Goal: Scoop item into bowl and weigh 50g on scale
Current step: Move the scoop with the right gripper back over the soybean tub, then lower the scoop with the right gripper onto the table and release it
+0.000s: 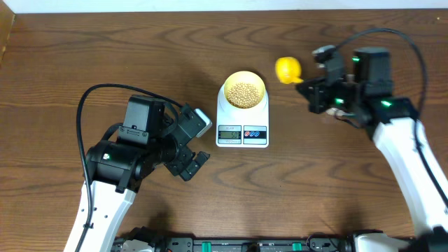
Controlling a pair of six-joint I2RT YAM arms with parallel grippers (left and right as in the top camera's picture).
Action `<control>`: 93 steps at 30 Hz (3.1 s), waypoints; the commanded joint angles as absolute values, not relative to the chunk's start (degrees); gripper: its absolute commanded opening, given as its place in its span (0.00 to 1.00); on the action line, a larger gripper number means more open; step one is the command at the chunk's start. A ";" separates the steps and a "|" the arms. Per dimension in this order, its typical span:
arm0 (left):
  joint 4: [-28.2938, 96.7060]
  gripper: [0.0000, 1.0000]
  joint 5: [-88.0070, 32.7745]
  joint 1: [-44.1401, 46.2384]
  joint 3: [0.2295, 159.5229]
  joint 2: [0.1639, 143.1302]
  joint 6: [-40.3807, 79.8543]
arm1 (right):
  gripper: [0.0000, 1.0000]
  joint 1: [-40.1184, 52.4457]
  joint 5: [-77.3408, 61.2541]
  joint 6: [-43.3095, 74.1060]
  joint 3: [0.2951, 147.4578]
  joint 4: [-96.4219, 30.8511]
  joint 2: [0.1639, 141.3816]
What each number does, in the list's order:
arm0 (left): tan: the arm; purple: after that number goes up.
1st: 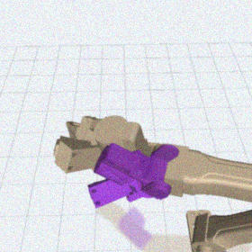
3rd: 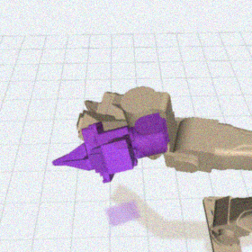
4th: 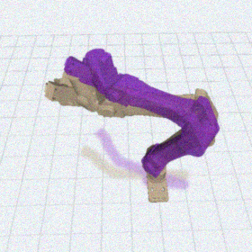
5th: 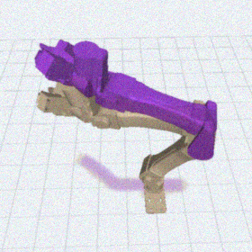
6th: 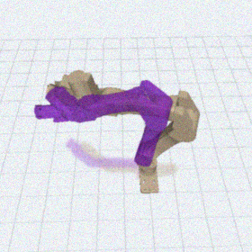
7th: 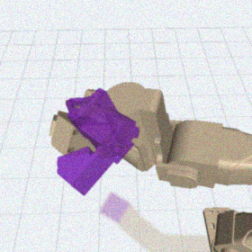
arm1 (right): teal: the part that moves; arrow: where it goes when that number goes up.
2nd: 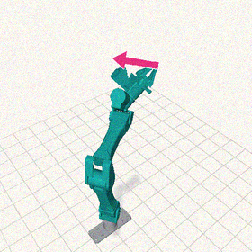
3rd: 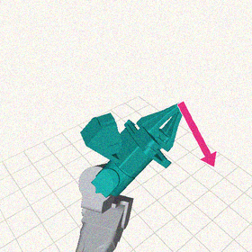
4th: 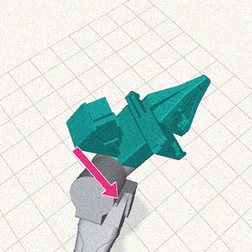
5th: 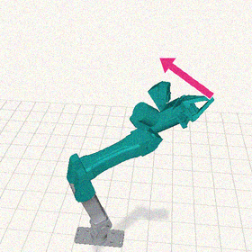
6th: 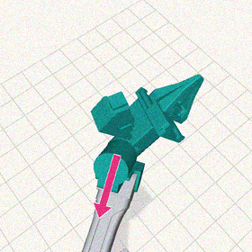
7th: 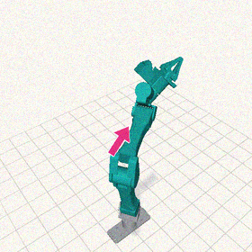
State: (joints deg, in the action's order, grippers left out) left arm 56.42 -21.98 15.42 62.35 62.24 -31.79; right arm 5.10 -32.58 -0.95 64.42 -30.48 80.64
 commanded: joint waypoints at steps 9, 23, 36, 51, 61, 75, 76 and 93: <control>56.51 0.97 -22.48 15.18 62.87 62.06 -32.36 | 0.01 -5.74 -13.04 -3.99 64.82 -45.34 66.08; 56.53 0.97 -22.48 15.18 62.87 62.08 -32.36 | 0.01 -6.63 3.01 -6.28 64.79 -45.60 76.36; 56.53 0.97 -22.48 15.18 62.87 62.08 -32.36 | 0.01 1.30 18.90 -6.15 64.82 -40.14 80.51; 56.53 0.97 -22.48 15.18 62.87 62.08 -32.36 | 0.01 -0.08 -27.03 4.16 59.37 -71.50 74.39; 56.51 0.97 -22.48 15.18 62.87 62.08 -32.36 | 0.01 -0.36 -38.54 10.92 42.87 -60.58 74.37; 56.53 0.97 -22.48 15.18 62.87 62.08 -32.36 | 0.99 -0.45 -31.59 17.04 36.53 -58.13 74.37; 56.51 0.97 -22.48 15.18 62.87 62.08 -32.36 | 0.99 -0.45 -29.45 18.09 36.53 -58.11 74.37; 56.53 0.97 -22.48 15.18 62.87 62.08 -32.36 | 0.94 -0.45 -26.02 25.23 36.67 -29.74 74.37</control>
